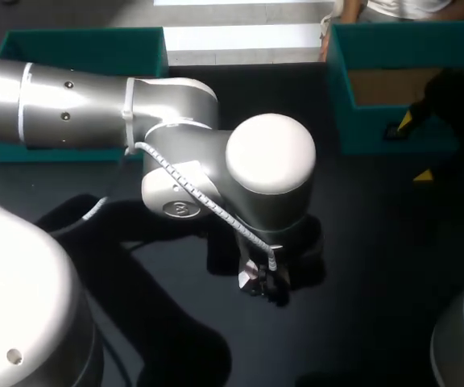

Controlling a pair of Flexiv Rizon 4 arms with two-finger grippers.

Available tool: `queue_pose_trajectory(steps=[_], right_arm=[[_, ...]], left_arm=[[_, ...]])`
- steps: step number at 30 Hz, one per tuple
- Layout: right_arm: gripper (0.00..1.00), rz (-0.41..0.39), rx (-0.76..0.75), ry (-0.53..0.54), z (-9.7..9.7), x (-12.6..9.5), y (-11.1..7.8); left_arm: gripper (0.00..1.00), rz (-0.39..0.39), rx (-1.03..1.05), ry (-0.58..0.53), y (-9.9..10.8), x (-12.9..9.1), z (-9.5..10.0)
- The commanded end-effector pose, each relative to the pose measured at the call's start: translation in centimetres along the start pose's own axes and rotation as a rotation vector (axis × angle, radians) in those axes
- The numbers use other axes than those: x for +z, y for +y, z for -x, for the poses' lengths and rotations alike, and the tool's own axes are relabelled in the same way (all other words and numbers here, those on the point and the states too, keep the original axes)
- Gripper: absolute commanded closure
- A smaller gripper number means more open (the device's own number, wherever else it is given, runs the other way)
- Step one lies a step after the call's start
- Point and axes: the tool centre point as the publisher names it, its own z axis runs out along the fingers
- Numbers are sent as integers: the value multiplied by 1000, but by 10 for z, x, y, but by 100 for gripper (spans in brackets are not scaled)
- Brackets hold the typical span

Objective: Take the shoe out of the shoebox, open the shoe tongue, remove and reinsert the insole, then place the shoe into the shoebox

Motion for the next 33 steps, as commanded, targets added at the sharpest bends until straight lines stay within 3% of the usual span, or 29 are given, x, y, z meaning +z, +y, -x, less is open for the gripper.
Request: queue_pose_trajectory(steps=[1, 3, 4, 5, 14, 20, 29, 33], right_arm=[[0, -3, 1, 3, 2, 1, 1], [0, -3, 1, 3, 2, 1, 1], [0, -3, 1, 3, 2, 1, 1], [0, -3, 1, 3, 2, 1, 1], [0, -3, 1, 3, 2, 1, 1], [0, -3, 1, 3, 2, 1, 1], [0, -3, 1, 3, 2, 1, 1], [0, -3, 1, 3, 2, 1, 1]], left_arm=[[57, 22, -13, 13, -5, 10, -6], [73, 19, -22, 31, -2, 12, -7], [93, 23, -32, 36, 0, 12, -7], [100, 22, -30, 44, 1, 12, -8], [100, -19, -39, 164, 21, -12, -18], [100, -36, -26, 208, 46, -62, -7], [100, -3, 58, 237, 78, -155, 33], [100, -3, 58, 237, 78, -155, 33]])
